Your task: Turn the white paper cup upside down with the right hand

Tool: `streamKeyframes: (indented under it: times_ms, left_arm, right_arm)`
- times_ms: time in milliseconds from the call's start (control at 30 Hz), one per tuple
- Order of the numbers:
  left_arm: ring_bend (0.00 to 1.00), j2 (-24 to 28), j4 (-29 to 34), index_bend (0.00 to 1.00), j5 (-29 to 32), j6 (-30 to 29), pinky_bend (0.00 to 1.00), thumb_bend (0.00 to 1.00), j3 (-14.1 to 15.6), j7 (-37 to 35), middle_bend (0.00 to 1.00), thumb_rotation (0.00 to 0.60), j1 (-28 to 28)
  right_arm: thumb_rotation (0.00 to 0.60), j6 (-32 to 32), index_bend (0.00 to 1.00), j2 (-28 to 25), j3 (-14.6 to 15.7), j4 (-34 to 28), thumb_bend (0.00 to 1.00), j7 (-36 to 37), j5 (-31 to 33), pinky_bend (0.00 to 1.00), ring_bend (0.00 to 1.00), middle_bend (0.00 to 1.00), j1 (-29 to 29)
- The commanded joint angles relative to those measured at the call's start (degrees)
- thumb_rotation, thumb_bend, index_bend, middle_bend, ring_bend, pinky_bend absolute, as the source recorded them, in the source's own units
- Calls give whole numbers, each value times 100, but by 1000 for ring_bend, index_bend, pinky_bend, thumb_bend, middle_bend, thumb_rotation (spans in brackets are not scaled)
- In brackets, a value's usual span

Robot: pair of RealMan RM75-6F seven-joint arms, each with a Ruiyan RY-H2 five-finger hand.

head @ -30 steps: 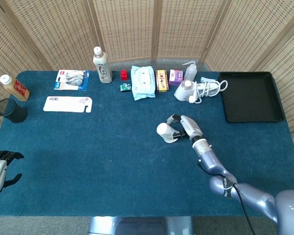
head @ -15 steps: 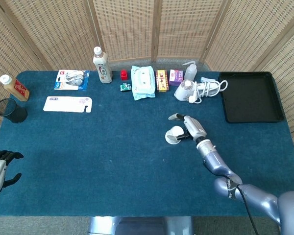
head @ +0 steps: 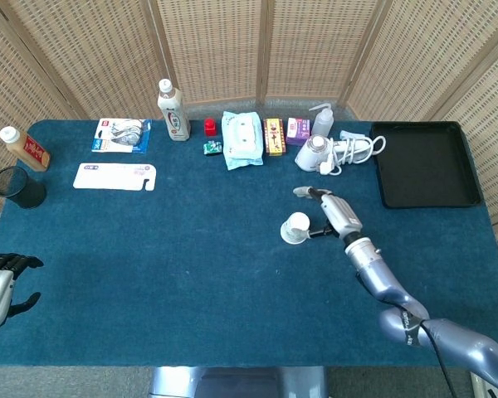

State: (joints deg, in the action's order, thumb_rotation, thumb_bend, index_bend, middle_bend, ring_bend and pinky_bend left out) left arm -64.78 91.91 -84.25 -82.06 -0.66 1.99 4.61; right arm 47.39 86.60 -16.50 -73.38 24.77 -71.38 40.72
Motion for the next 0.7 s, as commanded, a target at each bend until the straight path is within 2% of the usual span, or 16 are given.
streamKeyframes:
  times_ms: [33,167,300,433,700]
  left_arm:
    - [273,-18,-13,368,41,7,200,204,17,-32,402,600,-30]
    - [273,-71,-89,367,131,16,200,204,61,-113,402,600,-108]
    - [273,-116,-186,367,224,52,200,204,112,-161,402,600,-180]
    - [273,-127,-218,367,253,-11,200,205,131,-174,402,600,-259]
    - [273,-118,-211,367,210,-139,200,204,137,-164,402,600,-346]
  right_arm:
    - [464,517,272,-125,-248,-339,238,-182,283,135,239,273,-206]
    - [466,1226,340,-97,-312,-520,249,-780,472,148,261,314,-457]
    - [464,1830,401,-162,-225,-743,252,-1335,579,156,304,353,-790]
    - [466,2501,405,-274,66,-914,252,-2226,503,153,305,357,-1177]
    - [466,3152,405,-747,569,-1662,251,-3152,314,153,303,355,-1821]
